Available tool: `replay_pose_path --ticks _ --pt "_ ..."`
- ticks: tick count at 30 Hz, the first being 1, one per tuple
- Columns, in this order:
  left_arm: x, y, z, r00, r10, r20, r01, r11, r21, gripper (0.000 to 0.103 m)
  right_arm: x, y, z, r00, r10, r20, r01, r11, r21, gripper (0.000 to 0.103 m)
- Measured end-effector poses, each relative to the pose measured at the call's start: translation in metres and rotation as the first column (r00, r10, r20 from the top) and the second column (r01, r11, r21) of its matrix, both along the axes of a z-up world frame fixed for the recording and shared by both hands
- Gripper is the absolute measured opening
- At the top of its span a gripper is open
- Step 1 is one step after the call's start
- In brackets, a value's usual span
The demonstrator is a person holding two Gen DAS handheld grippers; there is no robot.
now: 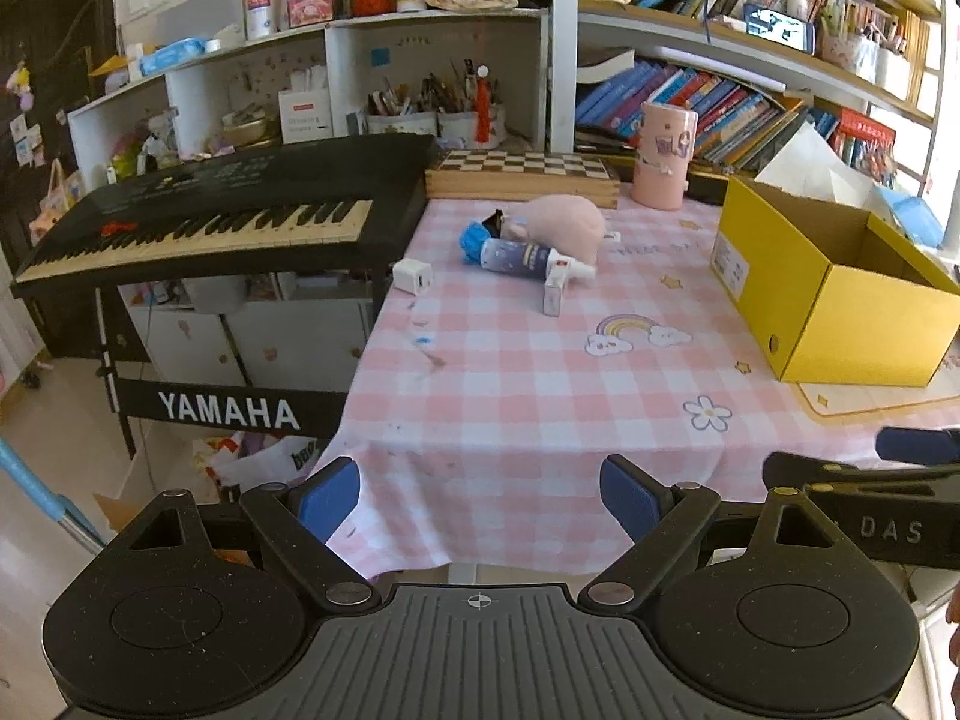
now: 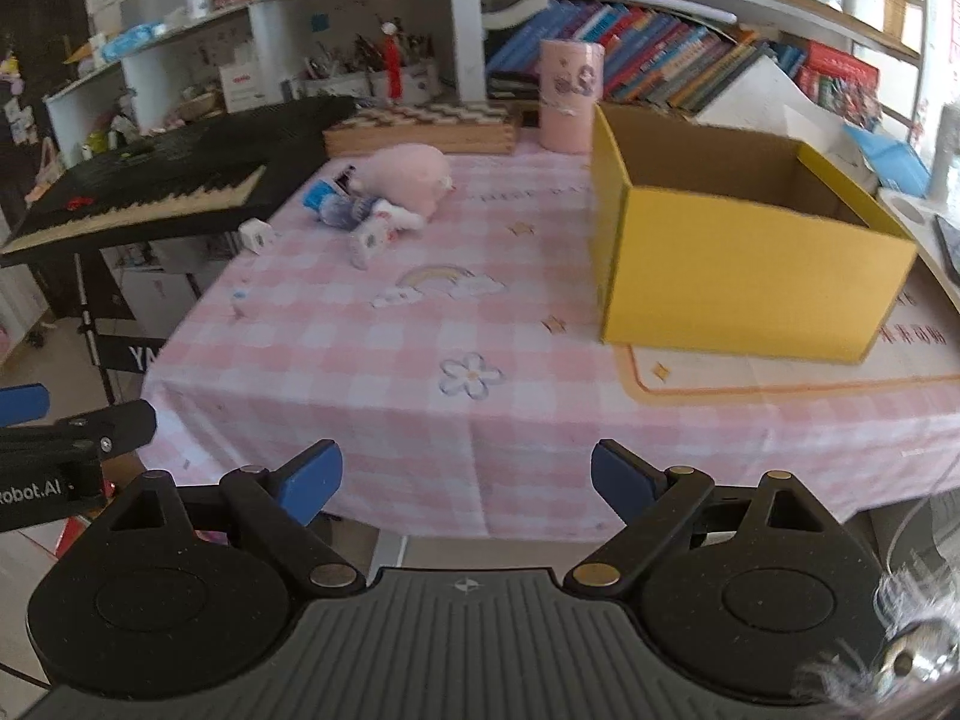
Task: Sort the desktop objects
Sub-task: 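Move both tools toward the plush pig and small items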
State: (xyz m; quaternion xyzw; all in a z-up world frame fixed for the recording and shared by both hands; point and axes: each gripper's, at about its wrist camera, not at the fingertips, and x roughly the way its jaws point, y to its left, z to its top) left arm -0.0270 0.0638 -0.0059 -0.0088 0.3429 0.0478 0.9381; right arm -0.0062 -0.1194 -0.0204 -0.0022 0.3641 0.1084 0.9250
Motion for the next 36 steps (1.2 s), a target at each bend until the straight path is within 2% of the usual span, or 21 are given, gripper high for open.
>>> replay_pose_path --ticks 6,15,21,30,36 --pt "0.006 0.008 0.002 0.999 0.027 0.019 -0.027 1.0 0.009 0.09 0.009 0.013 0.003 0.999 0.036 0.021 -0.036 0.999 -0.004 0.077" --pt "0.033 0.021 -0.004 0.997 0.071 -0.005 -0.071 0.997 0.02 0.09 0.037 0.03 -0.003 0.995 0.1 0.018 -0.1 0.995 -0.002 0.076" --pt "0.064 0.032 -0.006 0.995 0.102 -0.018 -0.101 0.994 0.03 0.089 0.074 0.043 -0.007 0.991 0.134 -0.001 -0.134 0.991 0.009 0.076" --pt "0.116 0.047 -0.007 0.986 0.163 -0.021 -0.163 0.986 0.039 0.089 0.138 0.061 -0.017 0.985 0.168 -0.039 -0.168 0.986 0.017 0.061" --pt "0.152 0.051 -0.011 0.983 0.182 -0.015 -0.181 0.983 0.042 0.089 0.177 0.072 -0.025 0.981 0.188 -0.05 -0.187 0.982 0.022 0.058"
